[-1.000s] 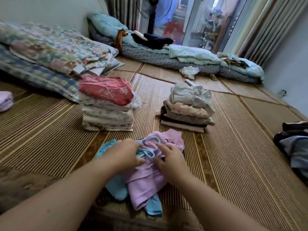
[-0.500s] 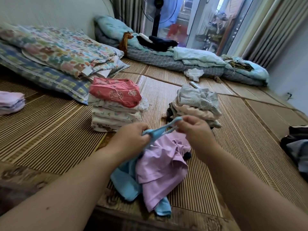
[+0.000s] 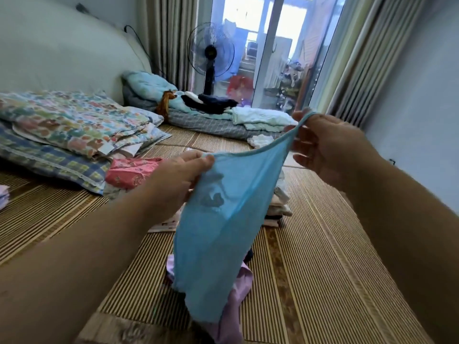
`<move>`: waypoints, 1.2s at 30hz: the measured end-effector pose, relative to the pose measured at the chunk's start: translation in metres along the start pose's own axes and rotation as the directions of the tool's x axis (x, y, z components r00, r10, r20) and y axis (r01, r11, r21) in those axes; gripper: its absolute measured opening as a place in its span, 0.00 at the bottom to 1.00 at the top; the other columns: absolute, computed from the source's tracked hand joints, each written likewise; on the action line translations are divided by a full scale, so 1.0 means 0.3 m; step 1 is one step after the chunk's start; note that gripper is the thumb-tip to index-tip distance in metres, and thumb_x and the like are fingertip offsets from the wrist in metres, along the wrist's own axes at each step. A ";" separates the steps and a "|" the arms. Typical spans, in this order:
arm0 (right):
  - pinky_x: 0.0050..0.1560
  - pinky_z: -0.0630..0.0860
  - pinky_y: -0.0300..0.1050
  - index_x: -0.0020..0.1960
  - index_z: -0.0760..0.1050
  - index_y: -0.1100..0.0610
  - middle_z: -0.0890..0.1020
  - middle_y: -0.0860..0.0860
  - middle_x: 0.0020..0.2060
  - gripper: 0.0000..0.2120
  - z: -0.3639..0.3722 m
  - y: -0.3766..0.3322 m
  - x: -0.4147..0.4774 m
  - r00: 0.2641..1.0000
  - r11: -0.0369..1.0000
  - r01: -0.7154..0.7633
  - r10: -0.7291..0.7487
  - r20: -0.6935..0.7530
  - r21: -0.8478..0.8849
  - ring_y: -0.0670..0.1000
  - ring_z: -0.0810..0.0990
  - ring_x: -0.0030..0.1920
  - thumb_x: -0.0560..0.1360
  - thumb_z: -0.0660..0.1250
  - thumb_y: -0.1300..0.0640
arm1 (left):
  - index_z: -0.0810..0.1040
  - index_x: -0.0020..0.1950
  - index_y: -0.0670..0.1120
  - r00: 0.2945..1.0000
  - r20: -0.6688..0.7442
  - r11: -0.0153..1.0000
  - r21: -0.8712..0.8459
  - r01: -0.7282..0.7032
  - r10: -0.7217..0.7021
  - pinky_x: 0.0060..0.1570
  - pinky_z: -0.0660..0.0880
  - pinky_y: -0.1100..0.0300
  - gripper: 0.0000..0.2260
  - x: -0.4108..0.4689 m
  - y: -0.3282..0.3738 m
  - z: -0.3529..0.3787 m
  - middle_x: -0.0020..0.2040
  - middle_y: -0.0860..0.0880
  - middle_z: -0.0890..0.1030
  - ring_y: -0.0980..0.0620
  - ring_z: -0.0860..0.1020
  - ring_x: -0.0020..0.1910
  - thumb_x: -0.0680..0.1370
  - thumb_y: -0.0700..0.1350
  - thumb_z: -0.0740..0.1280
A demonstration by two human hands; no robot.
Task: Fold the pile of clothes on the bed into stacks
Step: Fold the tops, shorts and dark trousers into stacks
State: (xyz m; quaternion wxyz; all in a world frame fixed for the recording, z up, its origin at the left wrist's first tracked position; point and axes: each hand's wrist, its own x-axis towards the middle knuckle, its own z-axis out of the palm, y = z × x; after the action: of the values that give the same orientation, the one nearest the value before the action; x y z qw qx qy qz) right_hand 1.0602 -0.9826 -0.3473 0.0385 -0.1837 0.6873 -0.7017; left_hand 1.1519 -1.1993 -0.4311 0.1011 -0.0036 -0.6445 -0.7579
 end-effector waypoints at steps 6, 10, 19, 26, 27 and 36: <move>0.52 0.79 0.53 0.42 0.83 0.51 0.86 0.50 0.44 0.09 -0.120 -0.259 0.037 0.981 0.981 0.192 -0.192 -0.002 0.026 0.52 0.85 0.45 0.77 0.67 0.52 | 0.71 0.55 0.49 0.964 0.210 0.931 -0.356 -0.081 0.164 0.41 0.82 0.58 0.15 0.084 0.292 0.223 0.46 0.44 0.84 0.50 0.83 0.40 0.77 0.30 0.57; 0.40 0.81 0.46 0.42 0.83 0.54 0.86 0.51 0.41 0.09 -0.208 -0.351 0.038 0.972 0.967 0.233 -0.229 -0.050 0.100 0.51 0.86 0.41 0.77 0.65 0.61 | 0.75 0.57 0.48 0.963 0.224 0.966 -0.237 -0.099 0.153 0.40 0.80 0.59 0.19 0.128 0.415 0.325 0.49 0.49 0.84 0.52 0.80 0.39 0.67 0.38 0.67; 0.27 0.76 0.37 0.46 0.77 0.58 0.84 0.52 0.32 0.13 -0.366 -0.277 -0.011 0.987 0.996 -0.028 0.042 -0.156 0.089 0.46 0.81 0.27 0.74 0.56 0.69 | 0.75 0.52 0.49 0.998 0.004 0.996 -0.065 0.065 -0.065 0.25 0.69 0.71 0.10 0.209 0.356 0.432 0.43 0.49 0.79 0.59 0.76 0.25 0.77 0.35 0.61; 0.23 0.72 0.34 0.51 0.77 0.59 0.83 0.57 0.42 0.09 -0.483 -0.190 0.009 0.967 0.994 -0.109 0.101 -0.233 -0.018 0.43 0.76 0.22 0.75 0.64 0.70 | 0.81 0.48 0.46 0.992 -0.035 0.894 0.430 0.126 -0.123 0.21 0.65 0.70 0.08 0.289 0.237 0.473 0.31 0.48 0.79 0.59 0.70 0.21 0.74 0.34 0.70; 0.23 0.72 0.34 0.50 0.76 0.59 0.83 0.56 0.40 0.09 -0.501 -0.176 0.018 0.963 0.993 -0.118 0.112 -0.246 -0.008 0.43 0.76 0.22 0.75 0.64 0.70 | 0.82 0.46 0.46 0.993 -0.031 0.798 0.591 0.113 -0.118 0.21 0.64 0.69 0.06 0.300 0.225 0.477 0.29 0.48 0.77 0.58 0.68 0.21 0.73 0.36 0.72; 0.31 0.68 0.41 0.48 0.77 0.54 0.82 0.51 0.40 0.11 -0.621 -0.014 0.111 0.934 0.994 -0.110 0.099 -0.342 -0.012 0.43 0.68 0.25 0.77 0.63 0.68 | 0.76 0.45 0.44 0.966 -0.138 0.845 0.469 0.257 -0.217 0.18 0.59 0.68 0.06 0.465 0.138 0.631 0.24 0.51 0.70 0.57 0.66 0.21 0.80 0.45 0.64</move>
State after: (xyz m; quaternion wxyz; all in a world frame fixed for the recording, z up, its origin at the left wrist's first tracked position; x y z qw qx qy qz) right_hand 0.9721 -0.8154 -0.3340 -0.0467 -0.0230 0.7032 -0.7091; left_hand 0.9980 -1.0410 -0.3396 0.0302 0.1316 -0.8038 -0.5794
